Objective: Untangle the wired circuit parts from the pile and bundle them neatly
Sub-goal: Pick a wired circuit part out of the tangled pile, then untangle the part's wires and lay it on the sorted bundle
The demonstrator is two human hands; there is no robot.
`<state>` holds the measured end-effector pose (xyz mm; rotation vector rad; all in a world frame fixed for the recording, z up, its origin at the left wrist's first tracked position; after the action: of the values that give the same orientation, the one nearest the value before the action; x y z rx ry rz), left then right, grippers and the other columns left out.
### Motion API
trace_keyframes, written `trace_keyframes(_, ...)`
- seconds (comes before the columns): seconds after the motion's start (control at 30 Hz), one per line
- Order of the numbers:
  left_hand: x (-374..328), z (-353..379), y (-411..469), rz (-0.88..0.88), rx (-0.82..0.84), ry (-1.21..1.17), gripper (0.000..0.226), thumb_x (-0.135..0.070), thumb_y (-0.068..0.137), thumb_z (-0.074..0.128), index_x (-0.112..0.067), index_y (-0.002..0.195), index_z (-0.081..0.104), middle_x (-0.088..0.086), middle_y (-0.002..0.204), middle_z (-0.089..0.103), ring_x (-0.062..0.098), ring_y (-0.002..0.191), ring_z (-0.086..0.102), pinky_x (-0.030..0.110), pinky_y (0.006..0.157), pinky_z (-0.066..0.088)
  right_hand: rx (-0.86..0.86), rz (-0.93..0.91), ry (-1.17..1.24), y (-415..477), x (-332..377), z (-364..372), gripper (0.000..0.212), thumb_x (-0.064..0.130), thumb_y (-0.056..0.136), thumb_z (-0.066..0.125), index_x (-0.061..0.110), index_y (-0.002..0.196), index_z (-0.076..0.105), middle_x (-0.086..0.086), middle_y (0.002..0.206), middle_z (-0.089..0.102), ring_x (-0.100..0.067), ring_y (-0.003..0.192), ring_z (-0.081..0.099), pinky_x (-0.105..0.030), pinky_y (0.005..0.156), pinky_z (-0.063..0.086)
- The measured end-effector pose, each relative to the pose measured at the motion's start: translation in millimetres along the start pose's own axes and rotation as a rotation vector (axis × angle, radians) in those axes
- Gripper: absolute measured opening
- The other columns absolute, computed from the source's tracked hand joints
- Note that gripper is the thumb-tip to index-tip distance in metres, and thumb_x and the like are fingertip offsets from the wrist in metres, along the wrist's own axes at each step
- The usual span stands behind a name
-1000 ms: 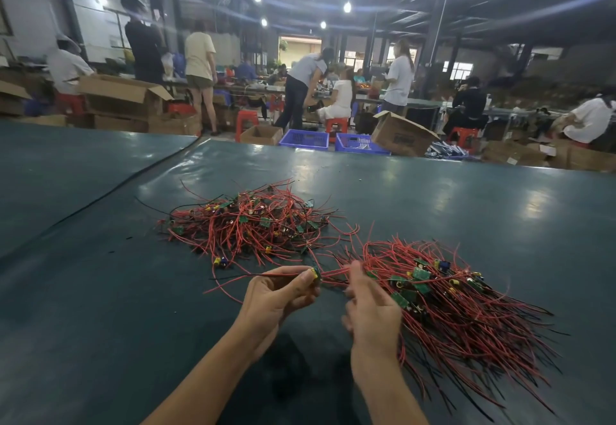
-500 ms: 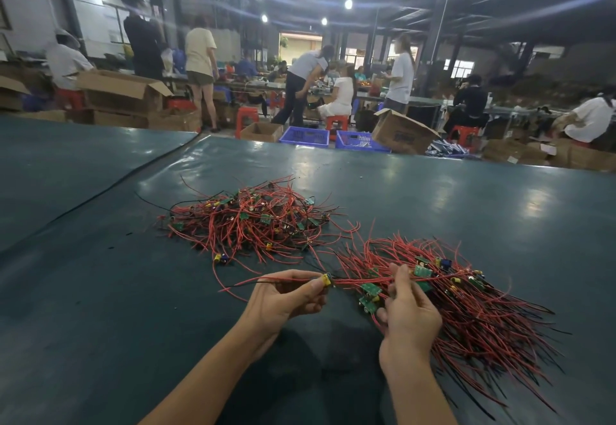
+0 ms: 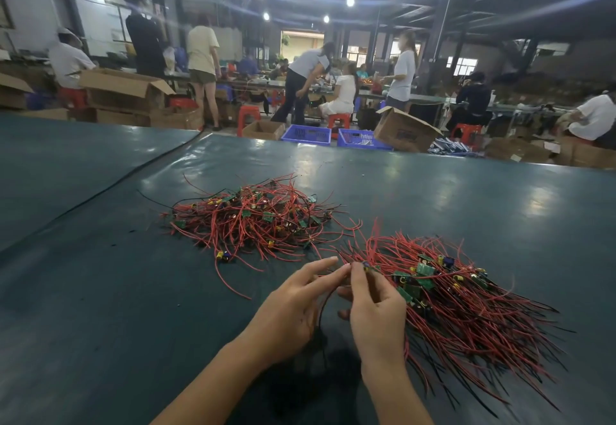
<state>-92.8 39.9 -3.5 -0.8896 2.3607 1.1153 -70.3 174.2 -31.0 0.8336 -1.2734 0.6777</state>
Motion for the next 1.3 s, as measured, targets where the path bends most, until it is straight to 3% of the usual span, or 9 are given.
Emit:
trace_keyframes(0.17, 42, -31, -5, -0.161, -0.130, 0.389, 0.057, -0.011, 0.090, 0.056, -0.027, 0.144, 0.045, 0.003, 0.156, 0.028, 0.021, 0.139, 0.029, 0.039, 0.115, 0.024, -0.150, -0.031, 0.015, 6, 15, -31, 0.025, 0.031, 0.101, 0.049, 0.021, 0.083, 0.063, 0.012, 0.059, 0.061, -0.006, 0.052, 0.056, -0.031, 0.056, 0.048)
trace_keyframes(0.33, 91, -86, -24, -0.473, -0.318, 0.539, 0.045, -0.018, 0.093, 0.055, -0.022, 0.138, 0.051, 0.008, 0.156, 0.028, 0.026, 0.142, 0.023, 0.046, 0.113, 0.023, -0.217, -0.241, -0.645, 5, 39, -44, 0.040, 0.038, 0.099, 0.049, 0.014, 0.129, 0.061, 0.002, 0.105, 0.047, -0.020, 0.089, 0.054, -0.032, 0.071, 0.044)
trace_keyframes(0.5, 145, -77, -39, -0.760, -0.071, 0.480, 0.051, -0.054, 0.100, 0.024, -0.035, 0.144, 0.040, 0.001, 0.162, 0.016, 0.020, 0.147, 0.014, 0.045, 0.115, 0.010, -0.094, -0.031, -1.135, 9, 19, -43, 0.050, 0.044, 0.097, 0.050, 0.029, 0.145, 0.045, -0.004, 0.128, 0.048, -0.025, 0.117, 0.047, -0.040, 0.097, 0.040)
trace_keyframes(0.73, 143, -79, -40, -0.740, -0.066, 0.588, 0.085, -0.082, 0.075, 0.002, -0.040, 0.132, 0.050, -0.005, 0.141, 0.040, 0.021, 0.133, 0.029, 0.045, 0.110, 0.014, -0.023, -0.113, -1.034, 0, 18, -19, 0.049, 0.046, 0.094, 0.054, 0.032, 0.140, 0.049, 0.002, 0.131, 0.050, -0.021, 0.122, 0.043, -0.039, 0.104, 0.033)
trace_keyframes(0.87, 151, -74, -44, -0.771, -0.003, 0.622, 0.061, -0.068, 0.093, 0.016, -0.042, 0.143, 0.039, -0.003, 0.156, 0.025, 0.021, 0.141, 0.018, 0.045, 0.112, 0.009, 0.009, -0.205, -0.998, -9, 19, -3, 0.040, 0.043, 0.093, 0.056, 0.032, 0.131, 0.058, 0.008, 0.121, 0.054, -0.017, 0.118, 0.046, -0.036, 0.103, 0.032)
trace_keyframes(0.97, 150, -72, -44, -0.767, 0.024, 0.671, 0.047, -0.048, 0.102, 0.019, -0.037, 0.120, 0.061, 0.002, 0.159, 0.026, 0.020, 0.142, 0.027, 0.043, 0.112, 0.011, 0.006, -0.248, -0.942, -12, 23, 0, 0.036, 0.040, 0.093, 0.058, 0.031, 0.127, 0.061, 0.010, 0.117, 0.055, -0.014, 0.116, 0.047, -0.034, 0.102, 0.031)
trace_keyframes(1.07, 124, -90, -35, -0.671, -0.212, 0.716, 0.062, -0.046, 0.101, 0.012, -0.024, 0.076, 0.064, 0.004, 0.102, 0.071, 0.021, 0.098, 0.064, 0.041, 0.099, 0.030, 0.020, -0.302, -0.890, -15, 27, 4, 0.034, 0.037, 0.092, 0.061, 0.030, 0.125, 0.063, 0.010, 0.113, 0.057, -0.014, 0.112, 0.048, -0.033, 0.098, 0.032)
trace_keyframes(1.13, 105, -96, -32, -0.586, -0.342, 0.621, 0.068, -0.051, 0.095, 0.008, -0.016, 0.056, 0.050, 0.001, 0.054, 0.057, 0.021, 0.055, 0.057, 0.042, 0.084, 0.045, 0.029, -0.327, -0.867, -17, 29, 7, 0.033, 0.036, 0.092, 0.062, 0.029, 0.124, 0.064, 0.010, 0.112, 0.058, -0.013, 0.111, 0.049, -0.032, 0.096, 0.032)
trace_keyframes(1.3, 85, -80, -26, -0.410, -0.473, 0.058, 0.066, -0.052, 0.096, 0.024, -0.007, 0.096, 0.072, 0.004, 0.084, 0.074, 0.013, 0.079, 0.071, 0.036, 0.072, 0.059, 0.098, -0.299, -0.705, -15, 21, 13, 0.028, 0.031, 0.091, 0.064, 0.027, 0.119, 0.066, 0.014, 0.105, 0.060, -0.006, 0.101, 0.053, -0.034, 0.096, 0.044)
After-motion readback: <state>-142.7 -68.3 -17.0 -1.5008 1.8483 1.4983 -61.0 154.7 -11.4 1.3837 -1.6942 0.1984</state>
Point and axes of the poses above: each hand's wrist, its own y-axis towards the middle knuckle, its own z-axis out of the palm, x = y × z, the point moved 10 cm from there along y, towards the middle knuckle
